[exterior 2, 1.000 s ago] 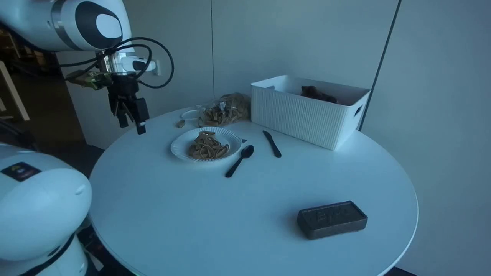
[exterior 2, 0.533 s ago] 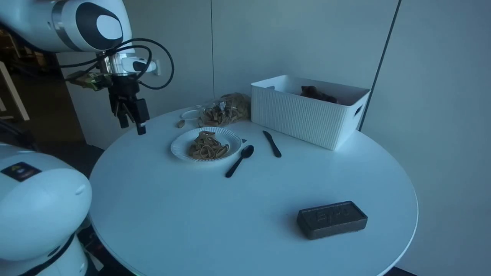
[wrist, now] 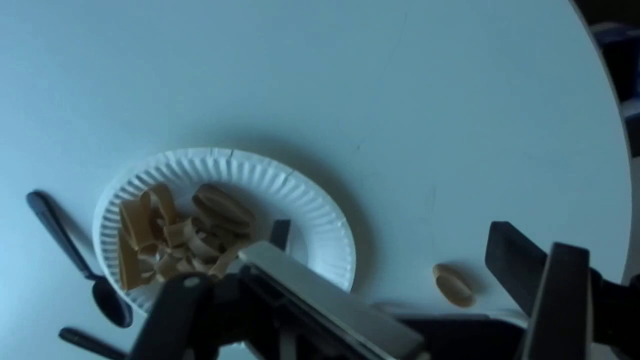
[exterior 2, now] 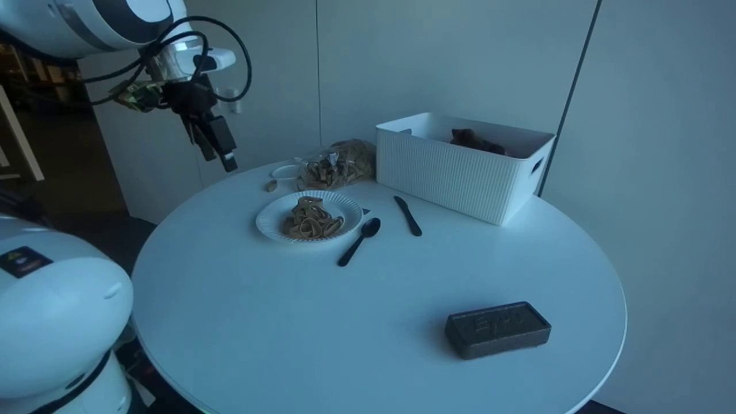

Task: Take all the rubber bands off the plate and place them in the basket

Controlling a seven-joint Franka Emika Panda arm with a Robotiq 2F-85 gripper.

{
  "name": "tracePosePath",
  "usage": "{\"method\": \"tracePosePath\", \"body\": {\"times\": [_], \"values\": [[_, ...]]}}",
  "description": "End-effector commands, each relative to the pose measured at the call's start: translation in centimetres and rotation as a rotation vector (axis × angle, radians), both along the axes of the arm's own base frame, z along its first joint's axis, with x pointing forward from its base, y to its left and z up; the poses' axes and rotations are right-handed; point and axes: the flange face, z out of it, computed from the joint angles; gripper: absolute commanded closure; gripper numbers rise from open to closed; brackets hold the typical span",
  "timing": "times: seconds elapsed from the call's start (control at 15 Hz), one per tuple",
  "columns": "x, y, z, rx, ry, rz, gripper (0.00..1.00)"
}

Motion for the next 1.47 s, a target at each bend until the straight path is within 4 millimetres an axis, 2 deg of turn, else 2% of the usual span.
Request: {"method": "tracePosePath", "body": {"times": [0.0, 0.4, 0.8, 0.93, 1.4], "values": [[-1.1, -2.1, 3.0, -0.070, -0.121, -0.105, 0.00], [-0.4, -6.8, 3.3, -0.132, -0.151, -0.270, 0.00], [1.1, -9.6, 2.1, -0.123, -0.145, -0.315, 0.00], [1.9, -10.3, 1.0, -0.123, -0.140, -0.319, 0.00], [5.1, -12.3, -5.1, -0.081, -0.074, -0.285, 0.00]]}}
